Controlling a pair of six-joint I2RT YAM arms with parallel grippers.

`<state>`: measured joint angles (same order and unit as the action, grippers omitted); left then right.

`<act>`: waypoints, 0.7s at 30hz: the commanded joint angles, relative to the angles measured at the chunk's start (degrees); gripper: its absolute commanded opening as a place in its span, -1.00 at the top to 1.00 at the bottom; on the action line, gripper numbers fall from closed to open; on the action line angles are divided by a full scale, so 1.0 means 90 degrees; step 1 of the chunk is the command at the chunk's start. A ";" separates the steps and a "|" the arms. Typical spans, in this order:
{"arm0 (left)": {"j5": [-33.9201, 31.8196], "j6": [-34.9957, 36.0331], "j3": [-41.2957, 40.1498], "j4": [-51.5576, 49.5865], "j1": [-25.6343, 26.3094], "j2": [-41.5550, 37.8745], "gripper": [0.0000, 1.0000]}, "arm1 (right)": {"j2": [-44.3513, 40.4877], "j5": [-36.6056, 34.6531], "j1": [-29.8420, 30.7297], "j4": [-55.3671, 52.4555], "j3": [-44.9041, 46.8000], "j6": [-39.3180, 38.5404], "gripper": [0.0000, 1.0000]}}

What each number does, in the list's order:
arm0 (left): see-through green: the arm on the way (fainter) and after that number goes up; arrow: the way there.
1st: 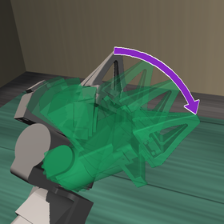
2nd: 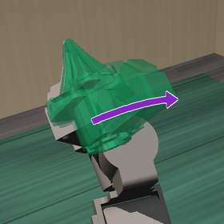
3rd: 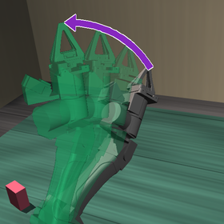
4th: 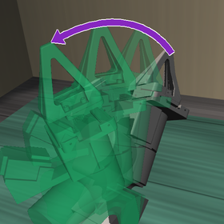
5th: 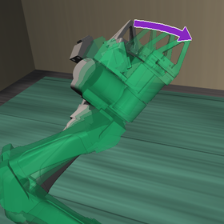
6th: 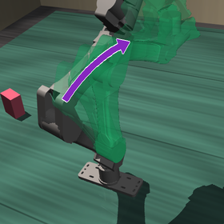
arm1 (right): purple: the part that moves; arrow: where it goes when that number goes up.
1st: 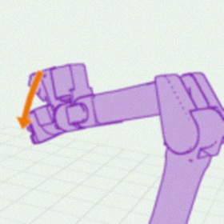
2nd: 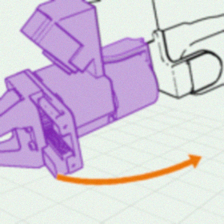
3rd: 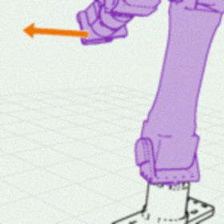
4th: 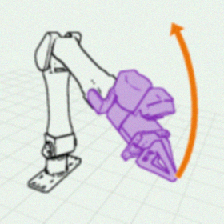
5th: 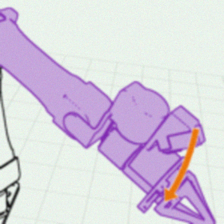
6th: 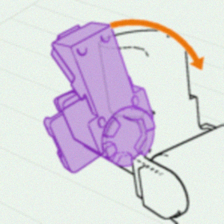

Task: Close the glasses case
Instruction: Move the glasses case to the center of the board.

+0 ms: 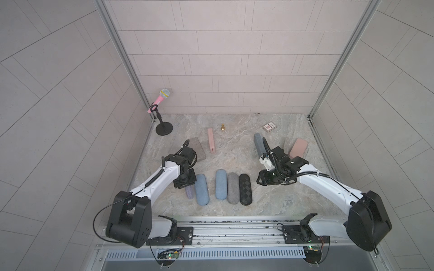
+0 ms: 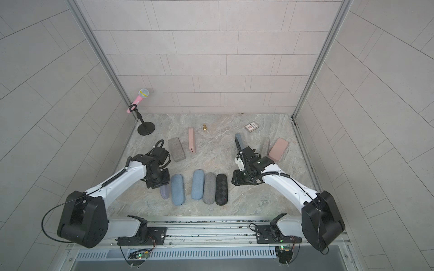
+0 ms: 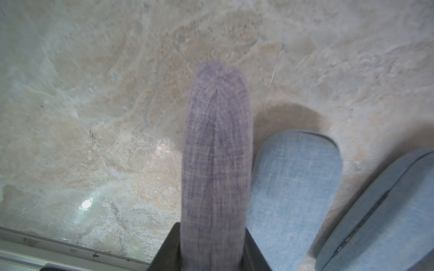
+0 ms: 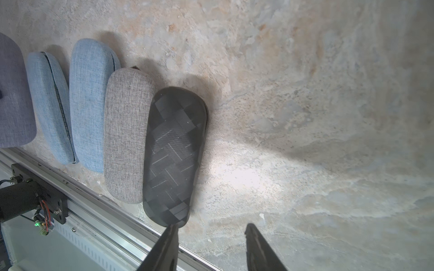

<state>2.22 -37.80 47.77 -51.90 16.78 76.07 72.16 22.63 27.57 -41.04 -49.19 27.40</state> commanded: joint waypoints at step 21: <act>-0.0107 -0.0981 -0.0423 0.1241 0.1752 0.0195 0.43 | -0.0694 -0.0220 -0.0024 -0.0385 0.0308 0.0266 0.02</act>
<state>1.08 -45.25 43.20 -43.11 31.64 76.05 66.94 21.43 27.57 -43.18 -46.68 29.43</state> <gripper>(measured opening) 0.341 0.490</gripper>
